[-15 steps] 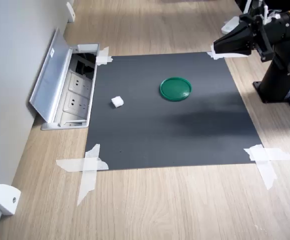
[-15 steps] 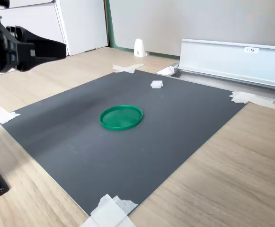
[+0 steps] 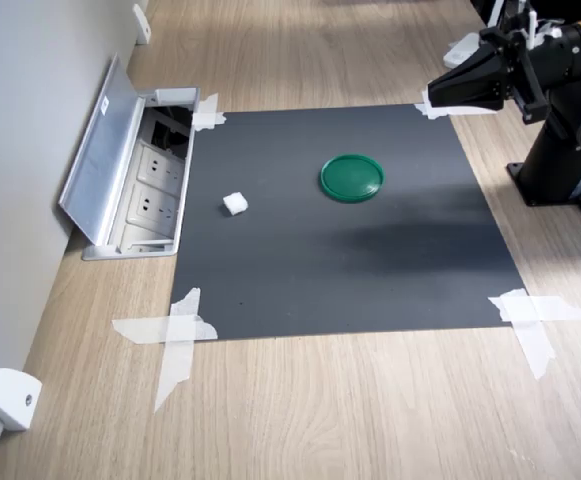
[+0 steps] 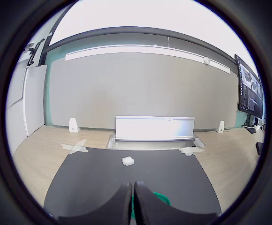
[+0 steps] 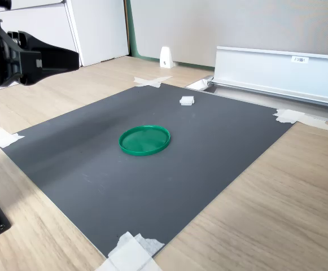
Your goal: Grasp a white terminal and put it on the green lid.
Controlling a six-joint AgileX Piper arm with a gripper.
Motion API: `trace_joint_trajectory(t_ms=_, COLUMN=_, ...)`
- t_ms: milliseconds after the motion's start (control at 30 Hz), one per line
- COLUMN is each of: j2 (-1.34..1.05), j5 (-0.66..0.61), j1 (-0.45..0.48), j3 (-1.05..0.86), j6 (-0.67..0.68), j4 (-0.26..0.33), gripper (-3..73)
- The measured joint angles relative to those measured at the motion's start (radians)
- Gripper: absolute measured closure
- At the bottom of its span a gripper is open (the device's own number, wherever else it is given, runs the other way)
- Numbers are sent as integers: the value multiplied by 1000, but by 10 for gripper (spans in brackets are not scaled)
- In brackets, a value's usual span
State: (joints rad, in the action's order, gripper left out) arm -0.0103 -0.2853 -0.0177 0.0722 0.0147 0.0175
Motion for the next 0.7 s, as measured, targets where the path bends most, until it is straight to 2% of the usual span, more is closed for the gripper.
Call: trace_joint_trajectory(t_ms=700, j2=47, j5=-30, j1=0, j3=46, j6=40, j4=-3, gripper=704)
